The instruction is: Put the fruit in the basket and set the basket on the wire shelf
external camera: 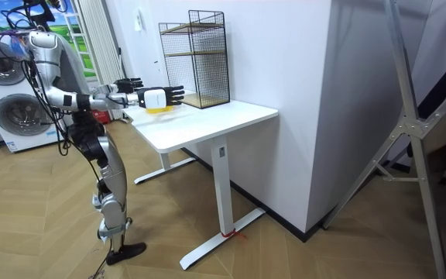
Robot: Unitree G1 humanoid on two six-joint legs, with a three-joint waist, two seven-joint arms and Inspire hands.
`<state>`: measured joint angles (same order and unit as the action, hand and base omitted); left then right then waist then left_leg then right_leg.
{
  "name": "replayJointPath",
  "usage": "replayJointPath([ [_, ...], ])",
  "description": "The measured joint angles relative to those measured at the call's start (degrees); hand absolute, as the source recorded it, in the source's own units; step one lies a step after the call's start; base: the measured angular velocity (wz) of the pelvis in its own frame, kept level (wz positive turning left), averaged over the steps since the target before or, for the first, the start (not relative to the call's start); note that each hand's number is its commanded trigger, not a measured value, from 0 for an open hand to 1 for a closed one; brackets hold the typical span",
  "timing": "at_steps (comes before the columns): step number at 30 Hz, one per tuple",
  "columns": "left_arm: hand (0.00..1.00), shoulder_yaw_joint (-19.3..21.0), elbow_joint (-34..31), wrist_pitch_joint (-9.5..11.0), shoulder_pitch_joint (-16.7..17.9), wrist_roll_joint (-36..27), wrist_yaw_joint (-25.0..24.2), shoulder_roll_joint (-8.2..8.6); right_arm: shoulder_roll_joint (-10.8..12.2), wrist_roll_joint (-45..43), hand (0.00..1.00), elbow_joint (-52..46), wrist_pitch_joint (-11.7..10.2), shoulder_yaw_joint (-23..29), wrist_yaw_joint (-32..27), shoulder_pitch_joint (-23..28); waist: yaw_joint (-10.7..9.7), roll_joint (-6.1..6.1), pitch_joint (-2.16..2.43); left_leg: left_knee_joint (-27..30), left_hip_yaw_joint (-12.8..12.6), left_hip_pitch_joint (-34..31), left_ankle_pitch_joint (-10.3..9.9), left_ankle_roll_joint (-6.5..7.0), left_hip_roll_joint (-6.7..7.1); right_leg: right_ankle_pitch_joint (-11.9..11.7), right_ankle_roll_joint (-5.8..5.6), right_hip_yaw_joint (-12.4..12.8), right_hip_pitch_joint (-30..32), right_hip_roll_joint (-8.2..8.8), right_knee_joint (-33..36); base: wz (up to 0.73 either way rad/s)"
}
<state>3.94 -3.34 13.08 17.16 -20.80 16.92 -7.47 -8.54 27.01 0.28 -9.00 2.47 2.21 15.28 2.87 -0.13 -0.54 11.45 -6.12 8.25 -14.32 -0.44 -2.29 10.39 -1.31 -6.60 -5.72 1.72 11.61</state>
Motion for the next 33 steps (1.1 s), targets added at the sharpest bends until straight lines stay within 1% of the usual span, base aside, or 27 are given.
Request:
replayJointPath([
  [5, 0.0, -1.2, 0.4, 0.0, 0.0, 0.0, -2.2, 0.0, 0.0, -0.1, 0.0, 0.0, 0.1, -1.3, 1.2, -0.7, -0.2, 0.47, 0.2, 0.0, 0.0, 0.1, 0.0, 0.0, -0.07, 0.0, 0.05, 0.1, 0.2, -0.07, 0.2, 0.0],
  [8, 0.0, -2.2, 1.1, 0.0, 0.0, -1.0, -3.8, -0.02, -0.1, -0.1, 0.0, 0.0, 0.3, -2.2, 1.7, -0.8, -0.3, 0.72, 0.11, 0.1, 0.0, 0.1, 0.0, 0.0, -0.07, -0.1, 0.07, 0.0, 0.0, -0.04, 0.3, 0.0],
  [11, 0.0, -3.5, 2.3, -0.8, 0.0, -1.2, -5.3, 0.0, -0.1, 0.1, 0.0, 0.1, 0.4, -3.8, 1.8, -1.2, -0.6, 0.77, 0.1, -0.1, 0.0, 0.2, 0.0, 0.0, -0.09, -0.1, 0.11, 0.1, -0.1, -0.13, 0.3, 0.0],
  [12, 0.0, -4.0, 2.4, -1.4, 0.0, -1.2, -5.9, 0.0, -0.1, 0.1, 0.0, 0.6, 0.4, -4.3, 2.3, -1.9, -0.8, 0.82, 0.06, -0.1, 0.0, 0.1, 0.0, 0.0, -0.11, -0.1, 0.12, 0.2, 0.0, -0.17, 0.3, 0.0],
  [15, 0.0, -5.5, 3.0, -2.2, -0.5, -1.2, -7.7, 0.32, 0.0, -0.4, 0.0, 2.2, 0.5, -5.7, 2.7, -3.7, -1.0, 0.81, 0.02, -0.1, 0.0, 0.0, 0.0, 0.0, -0.13, -0.2, 0.15, 0.2, 0.1, -0.21, 0.3, 0.0],
  [17, 0.0, -6.5, 4.5, -2.2, -1.4, -1.1, -8.6, 0.31, 0.0, -0.5, 0.0, 3.6, 0.5, -6.2, 3.8, -4.4, -0.9, 0.81, 0.02, -0.1, 0.0, 0.0, 0.0, 0.0, -0.15, -0.3, 0.15, 0.2, 0.1, -0.23, 0.2, 0.0],
  [18, 0.0, -7.1, 5.4, -2.3, -1.8, -1.1, -8.9, 0.31, 0.0, -0.6, 0.0, 4.2, 1.0, -6.6, 3.9, -4.6, -0.9, 0.83, 0.0, -0.1, 0.0, -0.2, 0.0, 0.0, -0.15, -0.3, 0.15, 0.1, 0.2, -0.22, 0.2, 0.0],
  [26, 0.0, -10.8, 5.7, -2.7, -2.1, -1.0, -11.4, 0.28, 0.0, -0.5, 0.0, 4.3, 1.1, -10.2, 4.5, -4.8, -0.9, 0.7, -0.07, 0.2, 0.0, -0.9, 0.0, 0.0, -0.16, -0.3, 0.15, 0.1, 1.1, -0.17, 0.2, 0.0],
  [33, 0.0, -12.4, 5.7, -2.7, -2.1, -1.0, -12.8, 0.25, 0.2, -1.0, 0.0, 4.3, 1.1, -10.4, 5.6, -4.8, -1.1, 0.35, -0.3, 0.2, 0.0, -1.0, 0.0, 0.0, -0.15, -0.3, 0.15, 0.2, 0.9, -0.18, 0.1, 0.0],
])
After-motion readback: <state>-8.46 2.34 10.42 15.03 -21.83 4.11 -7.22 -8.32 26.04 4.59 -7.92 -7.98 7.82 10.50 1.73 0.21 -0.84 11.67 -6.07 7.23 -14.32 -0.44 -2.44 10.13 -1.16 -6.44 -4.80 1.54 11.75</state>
